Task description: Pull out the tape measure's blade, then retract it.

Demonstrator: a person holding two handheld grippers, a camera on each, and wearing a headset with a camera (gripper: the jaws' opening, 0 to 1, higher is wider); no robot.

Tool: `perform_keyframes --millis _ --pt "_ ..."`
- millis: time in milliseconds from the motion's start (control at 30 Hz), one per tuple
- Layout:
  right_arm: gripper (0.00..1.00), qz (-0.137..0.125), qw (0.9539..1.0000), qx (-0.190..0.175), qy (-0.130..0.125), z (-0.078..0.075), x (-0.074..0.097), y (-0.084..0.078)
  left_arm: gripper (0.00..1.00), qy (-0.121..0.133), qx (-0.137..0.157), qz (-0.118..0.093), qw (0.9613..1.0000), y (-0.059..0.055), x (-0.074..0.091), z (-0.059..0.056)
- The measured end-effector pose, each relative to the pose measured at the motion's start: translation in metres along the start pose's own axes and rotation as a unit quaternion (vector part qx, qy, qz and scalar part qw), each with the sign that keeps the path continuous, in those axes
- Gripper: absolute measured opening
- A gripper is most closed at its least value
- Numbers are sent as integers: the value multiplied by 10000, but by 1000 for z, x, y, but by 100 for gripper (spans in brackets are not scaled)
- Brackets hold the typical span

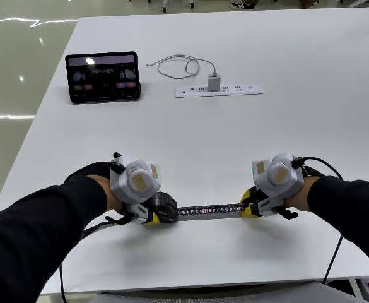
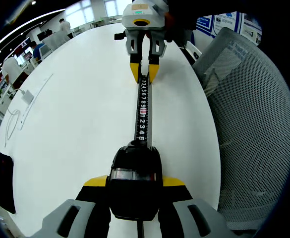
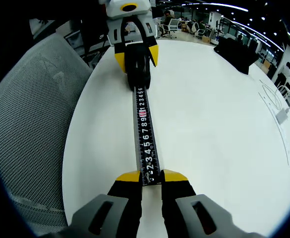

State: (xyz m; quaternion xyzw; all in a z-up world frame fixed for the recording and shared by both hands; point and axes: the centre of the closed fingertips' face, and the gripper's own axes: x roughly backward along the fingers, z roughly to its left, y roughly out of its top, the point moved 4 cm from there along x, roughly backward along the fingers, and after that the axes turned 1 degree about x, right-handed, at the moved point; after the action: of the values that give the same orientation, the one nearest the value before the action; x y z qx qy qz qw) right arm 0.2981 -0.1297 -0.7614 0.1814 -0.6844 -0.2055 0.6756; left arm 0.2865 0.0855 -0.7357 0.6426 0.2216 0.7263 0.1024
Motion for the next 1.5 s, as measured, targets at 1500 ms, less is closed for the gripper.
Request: perform_keyframes --millis 1500 --pt "9 60 9999 -123 -54 -2 14 -22 33 4 -36 2 10000 0 -1 0"
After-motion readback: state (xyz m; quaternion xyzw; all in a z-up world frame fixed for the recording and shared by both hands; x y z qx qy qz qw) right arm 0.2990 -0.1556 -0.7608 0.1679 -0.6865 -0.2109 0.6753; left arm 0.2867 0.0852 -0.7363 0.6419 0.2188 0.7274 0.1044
